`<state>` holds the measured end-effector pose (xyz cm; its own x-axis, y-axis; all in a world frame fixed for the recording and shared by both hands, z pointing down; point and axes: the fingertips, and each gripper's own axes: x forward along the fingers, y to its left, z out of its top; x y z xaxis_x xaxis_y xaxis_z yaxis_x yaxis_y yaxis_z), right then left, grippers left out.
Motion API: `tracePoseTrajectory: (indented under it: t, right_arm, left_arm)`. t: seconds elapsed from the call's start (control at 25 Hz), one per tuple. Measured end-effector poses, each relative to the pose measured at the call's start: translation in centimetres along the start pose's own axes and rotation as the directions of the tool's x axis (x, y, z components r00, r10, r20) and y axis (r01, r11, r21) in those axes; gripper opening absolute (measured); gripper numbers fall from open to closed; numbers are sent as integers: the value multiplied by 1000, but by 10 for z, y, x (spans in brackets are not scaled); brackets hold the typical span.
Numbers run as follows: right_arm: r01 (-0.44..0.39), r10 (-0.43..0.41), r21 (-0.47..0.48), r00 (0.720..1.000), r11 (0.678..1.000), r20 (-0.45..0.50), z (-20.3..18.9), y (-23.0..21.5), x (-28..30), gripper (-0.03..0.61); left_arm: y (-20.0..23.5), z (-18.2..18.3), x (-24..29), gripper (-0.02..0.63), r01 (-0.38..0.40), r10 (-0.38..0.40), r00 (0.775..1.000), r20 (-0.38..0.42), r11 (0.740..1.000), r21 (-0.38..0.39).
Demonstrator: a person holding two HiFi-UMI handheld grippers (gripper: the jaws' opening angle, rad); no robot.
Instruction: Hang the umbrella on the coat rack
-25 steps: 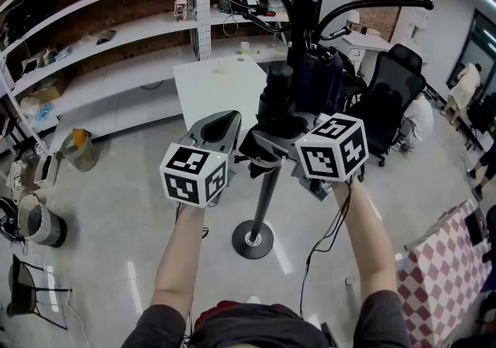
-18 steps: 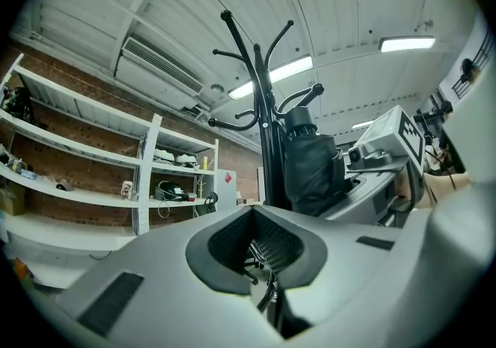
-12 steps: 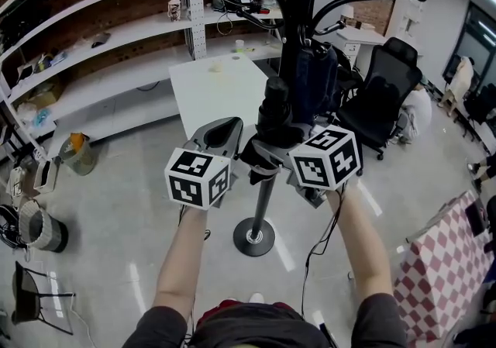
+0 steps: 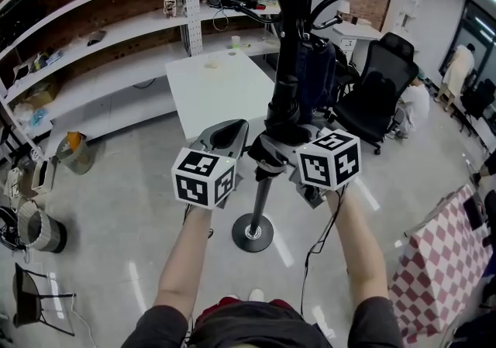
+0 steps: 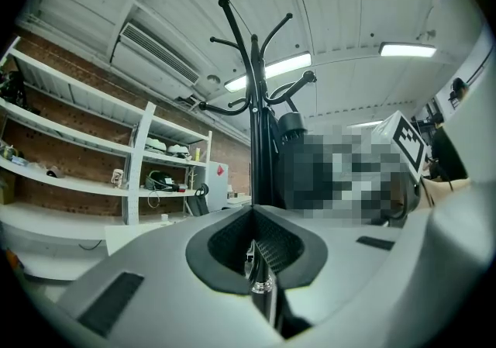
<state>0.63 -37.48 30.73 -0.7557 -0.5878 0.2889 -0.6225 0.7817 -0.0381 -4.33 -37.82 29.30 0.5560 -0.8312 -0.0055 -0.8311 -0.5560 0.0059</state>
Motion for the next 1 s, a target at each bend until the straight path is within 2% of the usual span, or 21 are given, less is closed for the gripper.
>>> tracePoseTrajectory:
  t: [0.28, 0.48, 0.76, 1.0]
  right_arm:
    - [82, -83, 20, 995, 996, 60, -3, -9, -8, 193]
    - [137, -143, 50, 980, 989, 138, -1, -10, -14, 199]
    - [252, -256, 51, 931, 966, 260, -2, -12, -30, 201]
    - [331, -329, 48, 891, 942, 313, 0, -7, -40, 201]
  left_arm:
    - [-8, -8, 1, 11, 23, -23, 1000, -8, 1000, -11]
    - [-12, -11, -1, 11, 38, -38, 999, -9, 999, -19]
    - [-19, -20, -7, 11, 57, -57, 998, -10, 998, -33]
    - [-24, -24, -15, 11, 68, -69, 998, -13, 997, -48]
